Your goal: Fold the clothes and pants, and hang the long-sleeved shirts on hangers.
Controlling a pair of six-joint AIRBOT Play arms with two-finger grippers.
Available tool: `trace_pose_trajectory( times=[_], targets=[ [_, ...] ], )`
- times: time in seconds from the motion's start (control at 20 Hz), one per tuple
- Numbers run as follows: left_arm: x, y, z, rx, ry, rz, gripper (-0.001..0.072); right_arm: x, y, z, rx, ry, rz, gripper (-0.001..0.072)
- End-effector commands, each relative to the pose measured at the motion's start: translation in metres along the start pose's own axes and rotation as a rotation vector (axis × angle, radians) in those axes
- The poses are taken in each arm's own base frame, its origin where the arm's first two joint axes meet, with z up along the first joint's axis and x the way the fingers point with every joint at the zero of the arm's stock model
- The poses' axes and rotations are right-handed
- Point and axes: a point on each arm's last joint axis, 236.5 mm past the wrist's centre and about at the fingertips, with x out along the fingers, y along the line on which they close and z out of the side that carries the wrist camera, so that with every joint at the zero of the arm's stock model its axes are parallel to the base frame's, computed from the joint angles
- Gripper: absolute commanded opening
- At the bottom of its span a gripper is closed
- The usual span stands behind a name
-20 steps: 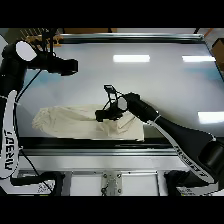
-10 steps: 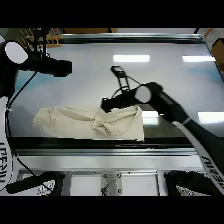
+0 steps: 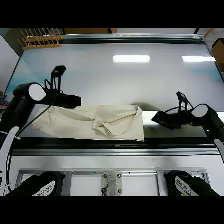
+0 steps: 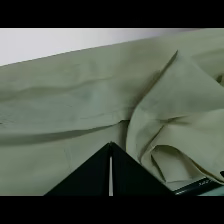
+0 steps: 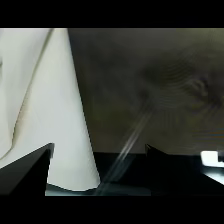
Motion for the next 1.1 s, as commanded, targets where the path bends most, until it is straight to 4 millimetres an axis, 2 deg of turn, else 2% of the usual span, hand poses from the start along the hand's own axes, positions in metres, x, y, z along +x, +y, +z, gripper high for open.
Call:
trace_pose_trajectory(
  times=[0.0, 0.2, 0.3, 0.35, 0.5, 0.6, 0.65, 0.75, 0.85, 0.95, 1.05],
  targets=[
    [0.019, -0.013, -0.025, 0.026, 0.026, -0.019, 0.0016, 0.033, -0.002, -0.005, 0.126, 0.012, 0.133, 0.0631],
    [0.027, -0.028, -0.029, 0.064, 0.049, -0.034, 0.0016, 0.081, 0.026, -0.022, 0.117, 0.084, 0.181, 0.0629],
    [0.03, -0.03, -0.026, 0.065, 0.051, -0.038, 0.0016, 0.096, 0.044, -0.03, 0.106, 0.102, 0.215, 0.0626],
    [0.032, -0.031, -0.025, 0.061, 0.056, -0.041, 0.0016, 0.101, 0.053, -0.032, 0.1, 0.105, 0.23, 0.06],
    [0.038, -0.03, -0.027, 0.037, 0.074, -0.051, 0.0016, 0.109, 0.069, -0.034, 0.055, 0.095, 0.246, 0.0382],
    [0.041, -0.029, -0.029, 0.035, 0.084, -0.05, 0.0016, 0.107, 0.071, -0.032, 0.024, 0.09, 0.251, 0.0103],
    [0.042, -0.029, -0.029, 0.035, 0.084, -0.049, 0.0016, 0.105, 0.069, -0.03, 0.0, 0.09, 0.244, 0.0016],
    [0.042, -0.029, -0.029, 0.035, 0.086, -0.049, 0.0016, 0.091, 0.055, -0.021, -0.074, 0.096, 0.188, 0.0015],
    [0.043, -0.031, -0.029, 0.04, 0.084, -0.052, 0.0016, 0.062, 0.017, -0.003, -0.13, 0.114, 0.051, 0.0015],
    [0.046, -0.041, -0.028, 0.065, 0.07, -0.062, 0.0016, 0.018, -0.031, 0.018, -0.17, 0.142, -0.137, 0.0015],
    [0.062, -0.059, -0.025, 0.098, 0.05, -0.077, 0.0016, -0.027, -0.061, 0.037, -0.188, 0.153, -0.287, 0.0015]
  ],
)
